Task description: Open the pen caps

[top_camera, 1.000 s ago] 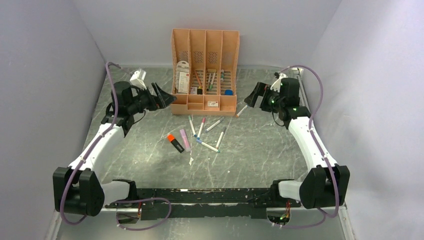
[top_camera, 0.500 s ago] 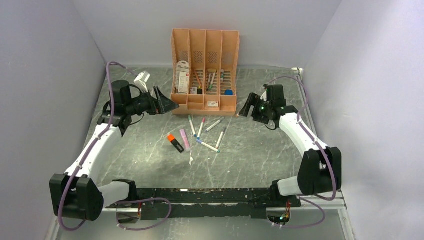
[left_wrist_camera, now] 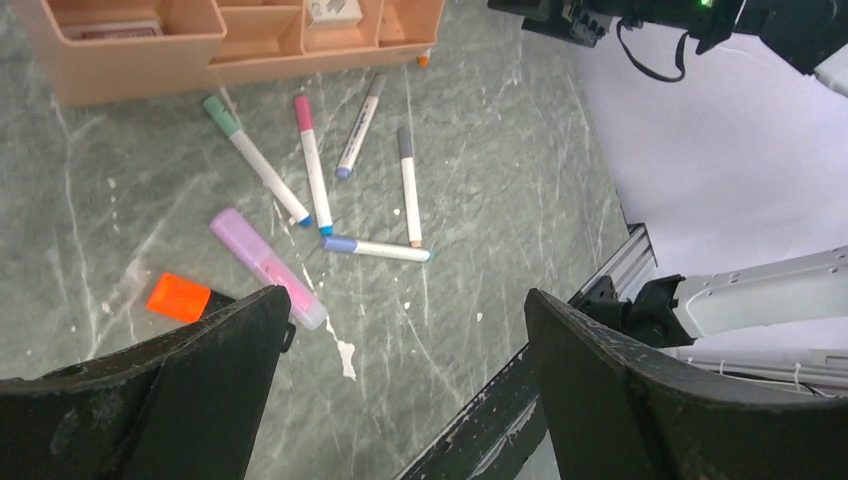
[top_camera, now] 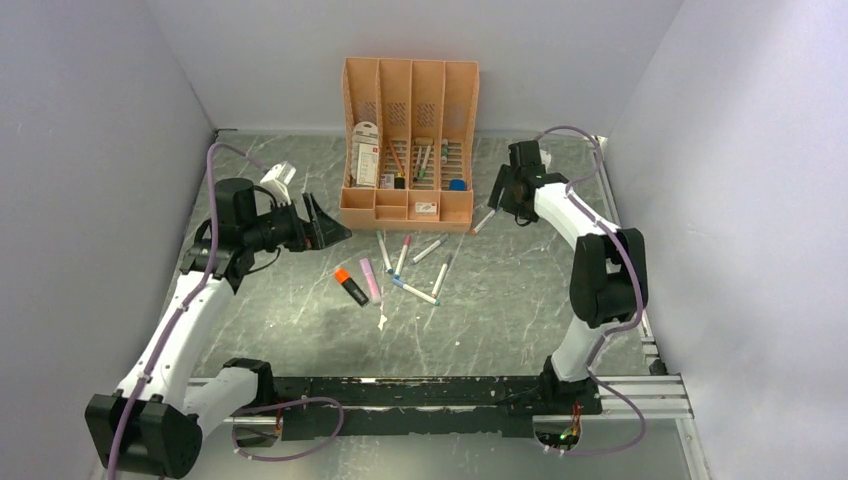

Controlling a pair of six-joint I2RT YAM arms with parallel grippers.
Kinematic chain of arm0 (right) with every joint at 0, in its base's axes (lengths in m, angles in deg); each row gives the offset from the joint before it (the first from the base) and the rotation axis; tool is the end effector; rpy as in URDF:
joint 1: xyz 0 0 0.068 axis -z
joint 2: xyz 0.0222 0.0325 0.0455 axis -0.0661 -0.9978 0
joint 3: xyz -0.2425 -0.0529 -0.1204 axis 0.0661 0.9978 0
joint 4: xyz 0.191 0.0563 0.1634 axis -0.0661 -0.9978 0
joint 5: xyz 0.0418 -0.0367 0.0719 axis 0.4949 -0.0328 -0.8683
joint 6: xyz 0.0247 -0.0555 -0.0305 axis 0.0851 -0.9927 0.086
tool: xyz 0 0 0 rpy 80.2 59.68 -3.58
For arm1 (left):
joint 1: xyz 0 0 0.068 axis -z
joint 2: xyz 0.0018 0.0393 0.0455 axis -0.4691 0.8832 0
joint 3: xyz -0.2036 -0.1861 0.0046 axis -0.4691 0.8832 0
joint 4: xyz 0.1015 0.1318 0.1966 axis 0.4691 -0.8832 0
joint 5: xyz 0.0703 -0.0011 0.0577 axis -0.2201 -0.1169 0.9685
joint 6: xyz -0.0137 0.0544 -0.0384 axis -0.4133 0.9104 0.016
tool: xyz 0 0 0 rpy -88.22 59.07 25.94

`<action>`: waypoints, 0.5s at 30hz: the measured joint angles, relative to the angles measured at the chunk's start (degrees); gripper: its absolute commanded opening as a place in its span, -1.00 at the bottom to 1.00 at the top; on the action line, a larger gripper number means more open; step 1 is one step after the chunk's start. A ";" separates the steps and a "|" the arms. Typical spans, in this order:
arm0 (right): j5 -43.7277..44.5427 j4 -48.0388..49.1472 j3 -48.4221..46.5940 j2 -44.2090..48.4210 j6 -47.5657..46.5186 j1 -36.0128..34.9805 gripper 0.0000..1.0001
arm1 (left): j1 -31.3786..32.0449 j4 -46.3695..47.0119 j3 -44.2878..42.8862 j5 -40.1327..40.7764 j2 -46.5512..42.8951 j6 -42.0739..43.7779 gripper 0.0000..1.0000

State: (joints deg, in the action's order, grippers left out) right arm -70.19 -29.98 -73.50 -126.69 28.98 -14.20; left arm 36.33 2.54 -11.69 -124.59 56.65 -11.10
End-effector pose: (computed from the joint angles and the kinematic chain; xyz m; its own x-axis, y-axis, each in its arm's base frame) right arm 0.3802 0.0604 0.2224 -0.7256 0.3611 -0.5857 0.3220 0.9305 0.1748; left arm 0.2190 -0.0664 0.3164 -0.7151 -0.2628 -0.6477 0.3653 0.6495 -0.6669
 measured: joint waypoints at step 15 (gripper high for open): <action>3.41 -1.46 -10.05 -14.21 1.38 -2.38 0.33 | 0.04 -4.02 0.55 3.76 -1.22 1.88 0.99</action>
State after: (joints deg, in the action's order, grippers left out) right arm -66.78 -31.44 -83.55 -140.89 30.36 -16.59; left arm 36.38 -1.48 -11.14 -120.83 55.42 -9.22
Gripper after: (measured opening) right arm 0.675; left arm 0.992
